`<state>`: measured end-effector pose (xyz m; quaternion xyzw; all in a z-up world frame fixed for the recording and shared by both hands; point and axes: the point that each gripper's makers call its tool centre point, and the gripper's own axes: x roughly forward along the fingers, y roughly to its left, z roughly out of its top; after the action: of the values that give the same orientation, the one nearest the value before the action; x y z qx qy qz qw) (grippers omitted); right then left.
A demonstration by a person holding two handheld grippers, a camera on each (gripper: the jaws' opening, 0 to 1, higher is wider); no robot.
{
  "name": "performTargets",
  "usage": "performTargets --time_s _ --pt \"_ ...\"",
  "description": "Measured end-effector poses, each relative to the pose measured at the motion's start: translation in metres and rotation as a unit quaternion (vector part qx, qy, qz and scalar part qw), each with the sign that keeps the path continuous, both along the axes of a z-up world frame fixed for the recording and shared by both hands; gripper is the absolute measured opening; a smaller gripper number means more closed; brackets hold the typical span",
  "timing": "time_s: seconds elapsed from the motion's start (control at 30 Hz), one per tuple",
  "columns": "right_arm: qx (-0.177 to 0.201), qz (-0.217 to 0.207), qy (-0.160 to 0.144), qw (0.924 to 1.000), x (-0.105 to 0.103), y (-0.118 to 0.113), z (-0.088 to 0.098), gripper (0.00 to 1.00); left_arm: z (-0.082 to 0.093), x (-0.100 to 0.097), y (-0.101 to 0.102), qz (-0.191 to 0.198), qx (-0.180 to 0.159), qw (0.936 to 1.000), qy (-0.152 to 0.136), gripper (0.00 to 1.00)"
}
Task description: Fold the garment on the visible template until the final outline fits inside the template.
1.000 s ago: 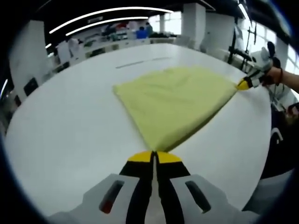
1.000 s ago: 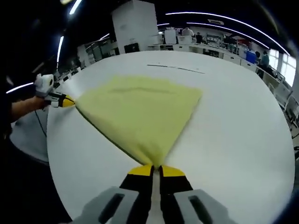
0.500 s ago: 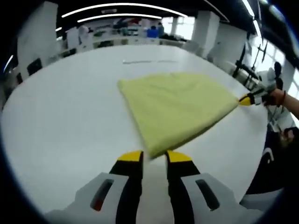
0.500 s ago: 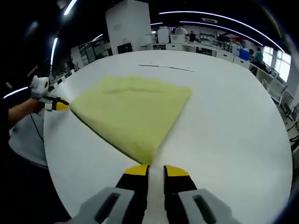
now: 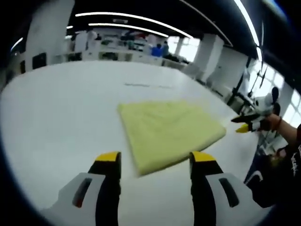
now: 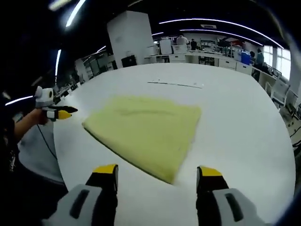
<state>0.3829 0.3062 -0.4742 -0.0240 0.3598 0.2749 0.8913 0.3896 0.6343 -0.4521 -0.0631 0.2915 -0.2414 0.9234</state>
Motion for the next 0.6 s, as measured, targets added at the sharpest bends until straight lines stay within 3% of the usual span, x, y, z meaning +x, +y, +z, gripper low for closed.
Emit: performTargets --time_s 0.13,0.27,0.6 --pt "0.007 -0.001 -0.014 0.9999 -0.004 0.007 0.016 0.86 0.019 -0.008 -0.010 -0.013 -0.005 0.9998 -0.016 0.71" --pt "0.021 -0.009 -0.027 0.9994 -0.011 0.014 0.037 0.98 0.033 -0.018 -0.016 -0.015 -0.004 0.9997 -0.020 0.76" --pt "0.046 -0.007 -0.053 0.9975 -0.031 0.028 0.069 1.00 0.050 -0.030 -0.014 -0.015 0.018 0.9988 -0.042 0.91"
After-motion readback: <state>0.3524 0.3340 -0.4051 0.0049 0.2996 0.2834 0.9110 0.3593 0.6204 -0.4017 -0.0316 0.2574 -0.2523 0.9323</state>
